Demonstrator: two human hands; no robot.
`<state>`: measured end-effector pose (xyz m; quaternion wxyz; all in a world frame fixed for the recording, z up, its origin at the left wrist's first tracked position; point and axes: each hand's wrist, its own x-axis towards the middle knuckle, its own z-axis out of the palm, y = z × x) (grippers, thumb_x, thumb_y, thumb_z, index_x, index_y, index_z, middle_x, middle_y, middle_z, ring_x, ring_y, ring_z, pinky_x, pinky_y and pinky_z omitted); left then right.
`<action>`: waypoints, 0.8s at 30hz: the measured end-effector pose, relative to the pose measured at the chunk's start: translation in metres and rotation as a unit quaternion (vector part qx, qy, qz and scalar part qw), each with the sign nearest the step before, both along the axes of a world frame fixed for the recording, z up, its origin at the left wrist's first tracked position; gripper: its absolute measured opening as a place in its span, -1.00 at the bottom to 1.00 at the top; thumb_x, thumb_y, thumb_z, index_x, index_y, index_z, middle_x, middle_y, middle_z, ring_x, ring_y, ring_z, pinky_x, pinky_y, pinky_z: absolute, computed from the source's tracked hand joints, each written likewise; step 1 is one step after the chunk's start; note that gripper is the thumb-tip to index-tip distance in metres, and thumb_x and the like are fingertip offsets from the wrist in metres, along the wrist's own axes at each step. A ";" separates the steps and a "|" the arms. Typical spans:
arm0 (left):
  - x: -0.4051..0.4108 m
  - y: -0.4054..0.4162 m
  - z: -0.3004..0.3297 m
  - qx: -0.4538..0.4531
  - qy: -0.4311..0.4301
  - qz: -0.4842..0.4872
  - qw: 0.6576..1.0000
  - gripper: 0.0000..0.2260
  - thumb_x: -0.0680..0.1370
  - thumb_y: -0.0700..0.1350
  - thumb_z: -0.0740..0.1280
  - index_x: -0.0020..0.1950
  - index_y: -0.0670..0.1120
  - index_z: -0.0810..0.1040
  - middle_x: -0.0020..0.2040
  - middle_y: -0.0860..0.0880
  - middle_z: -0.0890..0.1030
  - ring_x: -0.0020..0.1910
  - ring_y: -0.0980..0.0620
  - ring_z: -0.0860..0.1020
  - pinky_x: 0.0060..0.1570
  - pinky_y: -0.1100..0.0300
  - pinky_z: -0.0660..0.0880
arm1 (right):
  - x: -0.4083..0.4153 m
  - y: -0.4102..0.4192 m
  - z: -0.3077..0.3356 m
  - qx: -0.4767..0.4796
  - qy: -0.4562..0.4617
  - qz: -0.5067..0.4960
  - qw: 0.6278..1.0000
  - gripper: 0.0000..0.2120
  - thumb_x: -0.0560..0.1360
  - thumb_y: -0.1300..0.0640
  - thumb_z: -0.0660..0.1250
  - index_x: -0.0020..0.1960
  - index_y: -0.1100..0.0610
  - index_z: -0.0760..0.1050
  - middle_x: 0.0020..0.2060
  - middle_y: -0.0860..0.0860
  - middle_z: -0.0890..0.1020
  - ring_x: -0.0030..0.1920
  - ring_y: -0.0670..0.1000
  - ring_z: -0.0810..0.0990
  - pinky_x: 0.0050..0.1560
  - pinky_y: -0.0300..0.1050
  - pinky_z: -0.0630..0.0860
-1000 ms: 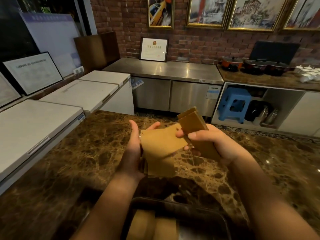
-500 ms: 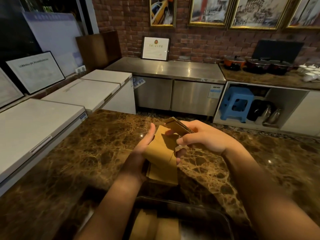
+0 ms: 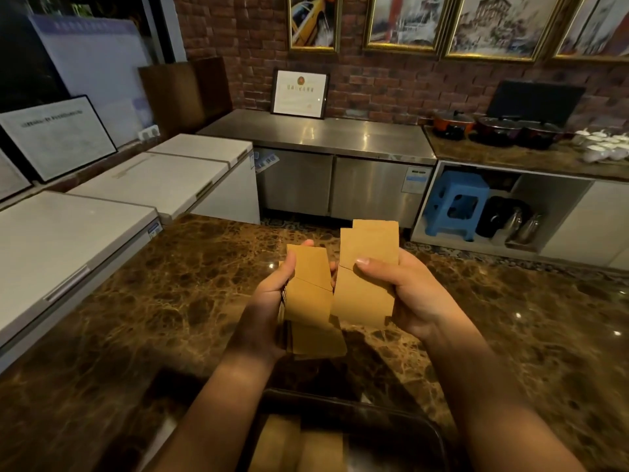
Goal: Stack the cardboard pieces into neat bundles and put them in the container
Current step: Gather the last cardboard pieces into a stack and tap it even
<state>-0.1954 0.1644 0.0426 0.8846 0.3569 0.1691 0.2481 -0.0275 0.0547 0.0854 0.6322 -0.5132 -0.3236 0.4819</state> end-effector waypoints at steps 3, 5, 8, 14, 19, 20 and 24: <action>0.001 -0.001 0.003 0.013 0.025 0.012 1.000 -0.56 0.46 0.23 0.34 0.32 0.19 0.58 0.18 -0.12 0.70 0.09 -0.20 0.68 -0.17 -0.04 0.65 | 0.001 0.000 -0.002 -0.002 -0.006 -0.013 1.000 -0.56 0.34 0.10 0.56 0.19 0.04 0.58 0.02 0.04 0.75 0.01 0.03 0.74 -0.17 -0.12 0.66; 0.003 -0.001 0.003 0.015 0.030 0.022 0.999 -0.56 0.43 0.20 0.36 0.30 0.15 0.61 0.14 -0.12 0.71 0.06 -0.19 0.70 -0.20 -0.03 0.65 | 0.000 -0.001 -0.002 -0.012 -0.013 -0.018 1.000 -0.52 0.31 0.06 0.59 0.20 0.04 0.58 0.01 0.03 0.75 0.00 0.02 0.73 -0.18 -0.13 0.66; 0.007 0.000 0.004 0.005 0.040 0.026 0.999 -0.61 0.41 0.19 0.40 0.21 0.13 0.66 0.13 -0.14 0.71 0.05 -0.19 0.70 -0.21 -0.04 0.65 | -0.004 0.001 0.000 -0.025 -0.022 -0.020 0.999 -0.49 0.29 0.03 0.57 0.21 0.05 0.57 0.00 0.00 0.76 0.00 -0.01 0.74 -0.18 -0.15 0.66; 0.010 -0.001 0.001 0.058 0.065 0.008 0.996 -0.43 0.25 0.14 0.62 0.24 0.12 0.62 0.10 -0.12 0.72 0.03 -0.17 0.71 -0.19 -0.02 0.65 | -0.021 0.007 0.006 -0.044 -0.112 -0.015 0.993 -0.50 0.18 -0.10 0.59 0.08 -0.13 0.54 -0.11 -0.20 0.74 -0.10 -0.18 0.70 -0.30 -0.35 0.59; 0.007 0.004 -0.002 0.096 0.020 0.030 0.995 -0.52 0.37 0.01 0.51 0.29 0.17 0.58 0.10 -0.02 0.71 0.02 -0.09 0.71 -0.16 0.06 0.64 | -0.021 0.004 0.007 -0.036 -0.083 0.015 0.996 -0.63 0.41 -0.11 0.45 0.19 -0.05 0.55 -0.01 -0.09 0.75 -0.03 -0.10 0.72 -0.18 -0.27 0.62; 0.006 0.004 -0.001 0.089 0.015 0.034 0.995 -0.54 0.39 -0.01 0.48 0.29 0.17 0.59 0.08 -0.01 0.72 0.00 -0.09 0.71 -0.18 0.05 0.64 | -0.021 0.003 0.007 -0.047 -0.069 0.013 0.996 -0.68 0.49 -0.12 0.38 0.20 -0.04 0.56 -0.02 -0.07 0.75 -0.05 -0.08 0.73 -0.19 -0.26 0.62; -0.002 0.004 0.000 0.101 0.009 0.068 0.992 -0.62 0.51 -0.13 0.32 0.33 -0.01 0.53 -0.10 0.08 0.75 -0.15 0.06 0.73 -0.31 0.17 0.63 | -0.011 0.001 0.006 -0.050 -0.026 -0.020 0.998 -0.78 0.66 -0.02 0.22 0.15 -0.01 0.60 -0.06 -0.02 0.77 -0.09 -0.03 0.75 -0.24 -0.20 0.63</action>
